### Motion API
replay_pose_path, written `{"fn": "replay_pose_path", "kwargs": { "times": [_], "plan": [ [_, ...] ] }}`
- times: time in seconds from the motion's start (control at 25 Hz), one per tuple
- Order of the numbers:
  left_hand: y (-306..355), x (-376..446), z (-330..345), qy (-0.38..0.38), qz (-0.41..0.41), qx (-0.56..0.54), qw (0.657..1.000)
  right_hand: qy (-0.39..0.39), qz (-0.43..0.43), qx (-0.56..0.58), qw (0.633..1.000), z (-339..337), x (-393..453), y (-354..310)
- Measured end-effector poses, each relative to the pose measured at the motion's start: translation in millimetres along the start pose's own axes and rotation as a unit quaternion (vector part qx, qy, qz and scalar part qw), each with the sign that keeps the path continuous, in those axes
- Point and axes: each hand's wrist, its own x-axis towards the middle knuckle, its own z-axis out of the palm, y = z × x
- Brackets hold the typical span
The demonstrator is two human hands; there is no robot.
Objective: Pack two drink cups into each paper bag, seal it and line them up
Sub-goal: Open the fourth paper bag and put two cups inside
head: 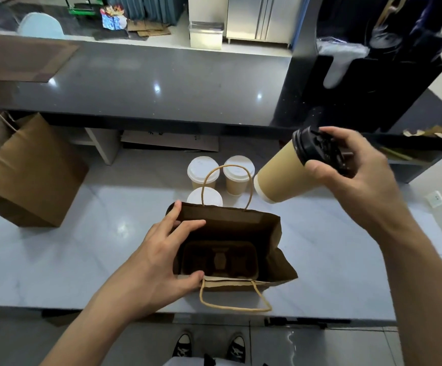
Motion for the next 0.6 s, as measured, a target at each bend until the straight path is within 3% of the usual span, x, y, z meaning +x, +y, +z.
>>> {"fn": "replay_pose_path", "kwargs": {
  "times": [0.16,0.32,0.6],
  "plan": [
    [0.7,0.1,-0.7,-0.001,-0.002,0.004,1.000,-0.051,-0.045,0.068,0.995,-13.3,-15.8,-26.3],
    [2.7,-1.2,-3.0,-0.004,-0.009,-0.003,1.000,-0.194,-0.065,0.113,0.972,-6.2,-29.7,-32.2],
    [4.5,-3.0,-4.6,-0.009,-0.013,-0.009,1.000,-0.324,-0.076,-0.017,0.943,41.4,-47.0,-29.0]
  ]
}}
